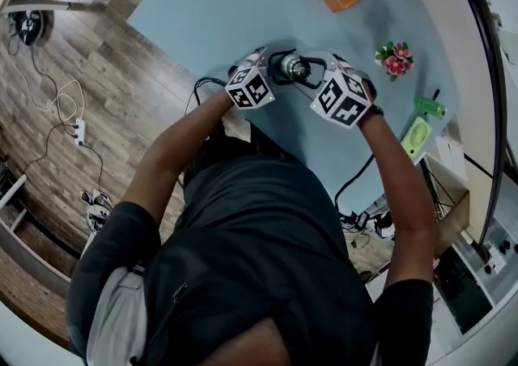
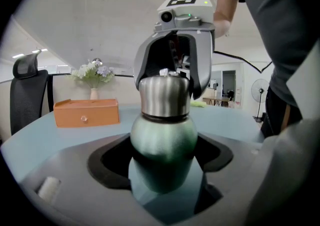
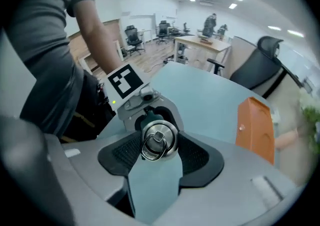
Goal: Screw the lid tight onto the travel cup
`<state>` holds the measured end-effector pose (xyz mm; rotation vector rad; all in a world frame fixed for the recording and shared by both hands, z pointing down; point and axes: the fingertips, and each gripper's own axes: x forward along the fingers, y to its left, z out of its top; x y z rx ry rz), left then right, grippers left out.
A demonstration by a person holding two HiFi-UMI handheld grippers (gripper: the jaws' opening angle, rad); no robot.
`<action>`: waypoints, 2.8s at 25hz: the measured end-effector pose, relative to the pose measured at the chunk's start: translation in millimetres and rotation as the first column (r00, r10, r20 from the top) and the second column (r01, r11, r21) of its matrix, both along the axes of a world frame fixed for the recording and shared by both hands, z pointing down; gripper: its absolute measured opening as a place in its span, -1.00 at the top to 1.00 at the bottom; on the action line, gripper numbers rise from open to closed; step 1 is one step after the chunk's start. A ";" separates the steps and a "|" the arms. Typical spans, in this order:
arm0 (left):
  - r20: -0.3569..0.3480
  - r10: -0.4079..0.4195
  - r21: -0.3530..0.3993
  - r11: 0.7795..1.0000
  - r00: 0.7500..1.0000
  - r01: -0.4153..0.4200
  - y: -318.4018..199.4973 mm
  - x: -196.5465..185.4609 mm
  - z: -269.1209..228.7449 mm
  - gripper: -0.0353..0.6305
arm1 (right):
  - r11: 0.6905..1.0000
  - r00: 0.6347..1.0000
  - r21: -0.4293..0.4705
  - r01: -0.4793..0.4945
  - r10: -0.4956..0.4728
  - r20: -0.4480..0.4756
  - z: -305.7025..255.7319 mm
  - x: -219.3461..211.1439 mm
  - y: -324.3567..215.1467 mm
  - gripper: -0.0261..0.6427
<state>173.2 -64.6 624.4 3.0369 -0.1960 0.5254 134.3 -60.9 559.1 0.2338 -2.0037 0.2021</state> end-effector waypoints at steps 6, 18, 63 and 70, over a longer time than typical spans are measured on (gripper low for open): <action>0.000 -0.002 0.001 1.000 1.000 0.002 0.1 0.2 0.0 -0.37 | 0.854 0.845 -0.021 -0.519 0.517 0.138 -8.7 2.9 -12.9 0.23; 0.000 -0.008 0.003 1.000 1.000 0.008 -0.2 -1.3 -1.0 -0.36 | 0.563 0.544 -0.017 -0.826 0.806 0.233 -10.3 9.5 -14.7 0.23; -0.006 -0.016 -0.007 1.000 1.000 0.016 -1.5 -1.3 -2.4 -0.36 | 0.926 0.926 0.100 0.365 -0.349 -0.145 3.0 -3.5 3.1 0.19; -0.004 -0.018 -0.001 1.000 1.000 0.018 -0.4 -1.4 -2.1 -0.36 | 0.989 0.997 0.137 -0.060 0.065 -0.034 3.2 -2.8 -2.0 0.20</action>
